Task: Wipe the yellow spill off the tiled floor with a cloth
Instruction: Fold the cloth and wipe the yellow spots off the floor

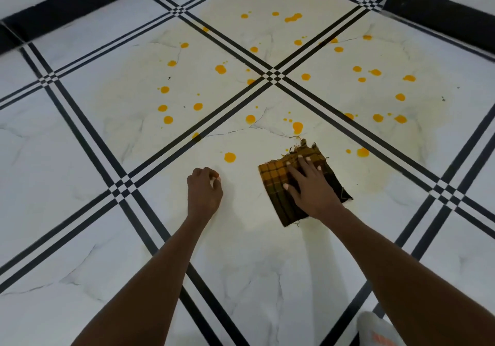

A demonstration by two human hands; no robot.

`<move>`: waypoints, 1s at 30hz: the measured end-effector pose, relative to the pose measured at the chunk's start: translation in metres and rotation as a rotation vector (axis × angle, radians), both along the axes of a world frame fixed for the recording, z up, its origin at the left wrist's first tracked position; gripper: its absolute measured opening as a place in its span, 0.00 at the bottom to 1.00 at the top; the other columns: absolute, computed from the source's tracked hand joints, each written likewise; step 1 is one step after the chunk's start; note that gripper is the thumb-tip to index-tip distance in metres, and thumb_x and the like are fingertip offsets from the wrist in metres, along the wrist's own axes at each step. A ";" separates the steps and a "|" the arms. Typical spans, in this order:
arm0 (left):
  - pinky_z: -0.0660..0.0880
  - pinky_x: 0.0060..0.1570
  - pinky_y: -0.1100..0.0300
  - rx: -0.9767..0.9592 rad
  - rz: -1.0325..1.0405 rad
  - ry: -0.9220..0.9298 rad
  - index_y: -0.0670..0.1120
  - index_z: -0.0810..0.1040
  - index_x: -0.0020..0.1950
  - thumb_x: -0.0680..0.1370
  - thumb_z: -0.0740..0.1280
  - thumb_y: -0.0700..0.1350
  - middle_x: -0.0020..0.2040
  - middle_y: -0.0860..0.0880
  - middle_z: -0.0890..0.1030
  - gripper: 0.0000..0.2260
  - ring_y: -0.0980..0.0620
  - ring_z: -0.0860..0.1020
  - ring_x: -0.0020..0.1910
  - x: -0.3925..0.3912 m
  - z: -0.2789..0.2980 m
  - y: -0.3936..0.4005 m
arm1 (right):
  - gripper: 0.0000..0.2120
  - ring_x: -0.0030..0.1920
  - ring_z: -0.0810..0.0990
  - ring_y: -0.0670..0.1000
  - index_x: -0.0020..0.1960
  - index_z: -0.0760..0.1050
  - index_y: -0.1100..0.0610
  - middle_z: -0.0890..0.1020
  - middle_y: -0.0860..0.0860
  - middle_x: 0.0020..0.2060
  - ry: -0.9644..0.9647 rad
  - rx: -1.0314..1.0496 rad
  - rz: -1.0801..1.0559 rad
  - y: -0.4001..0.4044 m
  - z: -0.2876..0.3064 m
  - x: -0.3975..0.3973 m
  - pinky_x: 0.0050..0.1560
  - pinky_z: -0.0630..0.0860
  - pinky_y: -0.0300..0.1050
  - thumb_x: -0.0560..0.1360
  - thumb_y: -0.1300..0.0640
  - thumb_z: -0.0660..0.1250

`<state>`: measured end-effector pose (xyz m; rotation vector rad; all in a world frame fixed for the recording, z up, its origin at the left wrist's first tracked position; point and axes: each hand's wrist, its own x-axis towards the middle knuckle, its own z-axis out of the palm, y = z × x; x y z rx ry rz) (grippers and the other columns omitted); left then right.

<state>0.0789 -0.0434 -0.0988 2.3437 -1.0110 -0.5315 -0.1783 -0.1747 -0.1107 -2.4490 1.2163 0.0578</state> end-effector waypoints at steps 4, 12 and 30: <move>0.74 0.59 0.46 -0.009 -0.098 -0.238 0.41 0.77 0.63 0.81 0.66 0.40 0.64 0.41 0.75 0.11 0.39 0.72 0.63 0.019 -0.013 0.000 | 0.31 0.85 0.48 0.57 0.84 0.57 0.50 0.54 0.55 0.85 -0.076 -0.201 0.049 -0.003 -0.027 -0.009 0.84 0.49 0.60 0.84 0.38 0.49; 0.69 0.72 0.40 0.083 -0.189 -0.391 0.40 0.72 0.70 0.84 0.57 0.48 0.74 0.37 0.71 0.18 0.34 0.69 0.73 0.028 -0.036 0.000 | 0.36 0.85 0.46 0.55 0.85 0.51 0.53 0.51 0.52 0.85 0.038 -0.267 0.176 -0.065 -0.028 0.026 0.83 0.46 0.65 0.84 0.35 0.47; 0.50 0.83 0.44 0.041 0.022 -0.359 0.47 0.64 0.81 0.86 0.51 0.53 0.85 0.47 0.57 0.24 0.49 0.50 0.85 0.051 -0.047 -0.018 | 0.31 0.85 0.50 0.59 0.85 0.55 0.49 0.55 0.57 0.84 -0.052 -0.329 0.349 -0.110 -0.030 0.198 0.81 0.50 0.66 0.85 0.38 0.46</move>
